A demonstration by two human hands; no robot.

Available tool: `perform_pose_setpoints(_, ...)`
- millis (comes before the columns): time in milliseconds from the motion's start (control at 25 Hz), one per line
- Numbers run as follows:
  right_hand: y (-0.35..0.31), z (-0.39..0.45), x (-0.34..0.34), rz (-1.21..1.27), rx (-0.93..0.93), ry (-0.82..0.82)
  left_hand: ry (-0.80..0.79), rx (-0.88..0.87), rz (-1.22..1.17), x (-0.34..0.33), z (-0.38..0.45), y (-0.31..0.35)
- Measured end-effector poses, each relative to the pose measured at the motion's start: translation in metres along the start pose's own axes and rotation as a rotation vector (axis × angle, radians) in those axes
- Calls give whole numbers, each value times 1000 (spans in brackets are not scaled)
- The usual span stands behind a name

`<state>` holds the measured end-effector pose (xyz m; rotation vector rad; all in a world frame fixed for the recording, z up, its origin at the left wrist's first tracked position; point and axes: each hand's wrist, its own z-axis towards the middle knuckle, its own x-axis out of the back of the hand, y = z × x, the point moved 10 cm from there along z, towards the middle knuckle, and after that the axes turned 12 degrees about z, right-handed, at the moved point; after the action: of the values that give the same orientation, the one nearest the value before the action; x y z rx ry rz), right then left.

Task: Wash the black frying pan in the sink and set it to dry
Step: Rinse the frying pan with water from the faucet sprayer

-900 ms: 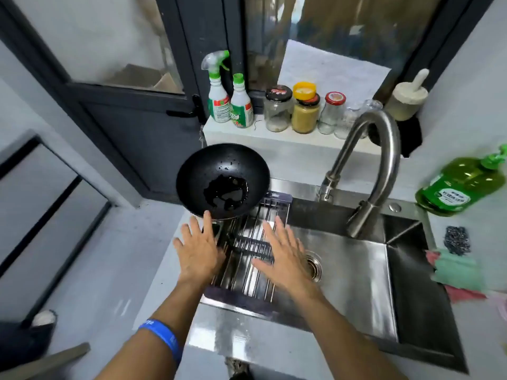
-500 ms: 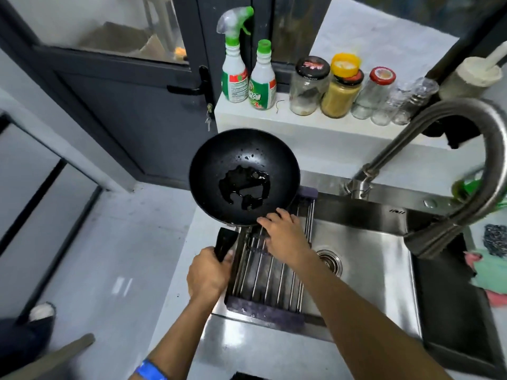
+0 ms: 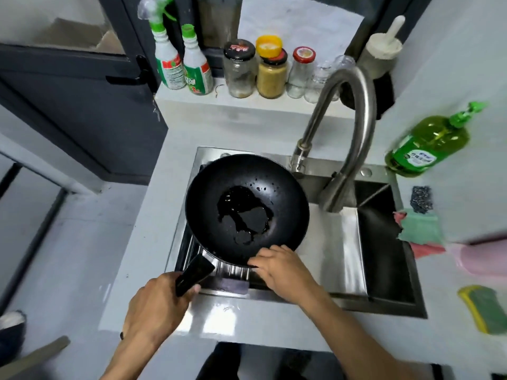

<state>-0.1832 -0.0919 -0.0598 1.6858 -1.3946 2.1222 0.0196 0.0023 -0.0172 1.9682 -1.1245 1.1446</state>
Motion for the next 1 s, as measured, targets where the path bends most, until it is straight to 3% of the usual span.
perform_pose_setpoints(120,20,-61,8,82,9,10,-46,15,48,-22,-40,35)
perform_pose_setpoints(320,79,-120,28,213,-134,-39,-97,1,76,-60,-55,98)
perform_pose_setpoints(440,119,-133,72,292,-266,107,-87,-45,99,-88,-30,140)
perform_pose_setpoints(560,148,-124,142,495,-405,381,-89,-53,133,-111,0,166)
perform_pose_setpoints(680,118,-83,212,621,-323,602,-55,-62,164,-122,20,182)
perform_pose_setpoints(840,81,-19,220,556,-360,508,-40,-71,158,-141,35,180)
perform_pose_setpoints(920,94,-11,218,450,-402,524,-31,-107,177,-147,46,174)
perform_pose_setpoints(1000,115,-18,218,498,-422,554,-29,-145,224,-152,53,167)
